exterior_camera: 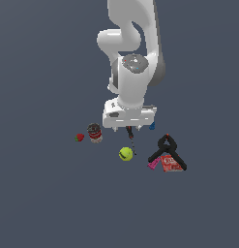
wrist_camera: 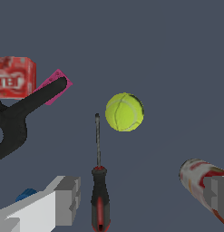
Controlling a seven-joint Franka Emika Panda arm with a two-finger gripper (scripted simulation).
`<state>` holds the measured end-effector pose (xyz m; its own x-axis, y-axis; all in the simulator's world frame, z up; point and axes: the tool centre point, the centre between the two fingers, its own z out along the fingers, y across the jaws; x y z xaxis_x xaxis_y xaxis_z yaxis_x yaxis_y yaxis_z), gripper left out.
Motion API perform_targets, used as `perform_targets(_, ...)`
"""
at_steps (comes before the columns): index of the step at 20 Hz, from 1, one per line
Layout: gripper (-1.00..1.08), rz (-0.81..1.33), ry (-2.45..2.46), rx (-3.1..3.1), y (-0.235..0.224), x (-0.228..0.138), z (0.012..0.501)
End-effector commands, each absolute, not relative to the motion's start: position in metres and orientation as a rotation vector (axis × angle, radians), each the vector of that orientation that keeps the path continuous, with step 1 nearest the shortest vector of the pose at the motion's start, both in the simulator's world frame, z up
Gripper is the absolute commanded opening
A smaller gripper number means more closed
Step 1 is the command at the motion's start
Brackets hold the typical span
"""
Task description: Pick up a designated object from a clutter of objects.
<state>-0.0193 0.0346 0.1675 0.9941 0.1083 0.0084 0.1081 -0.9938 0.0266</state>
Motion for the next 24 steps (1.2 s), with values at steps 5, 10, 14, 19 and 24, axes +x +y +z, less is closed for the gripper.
perform_targets(5, 1.00, 0.008, 0.221, 3.120, 0.053, -0.046, 0.112)
perform_targets(10, 1.00, 0.004, 0.248, 3.125, 0.062, -0.063, 0.085)
perform_targets(14, 1.00, 0.001, 0.262, 3.128, 0.067, -0.073, 0.072)
perform_targets(19, 1.00, 0.000, 0.270, 3.130, 0.069, -0.078, 0.065)
perform_targets(24, 1.00, -0.001, 0.269, 3.130, 0.069, -0.078, 0.063)
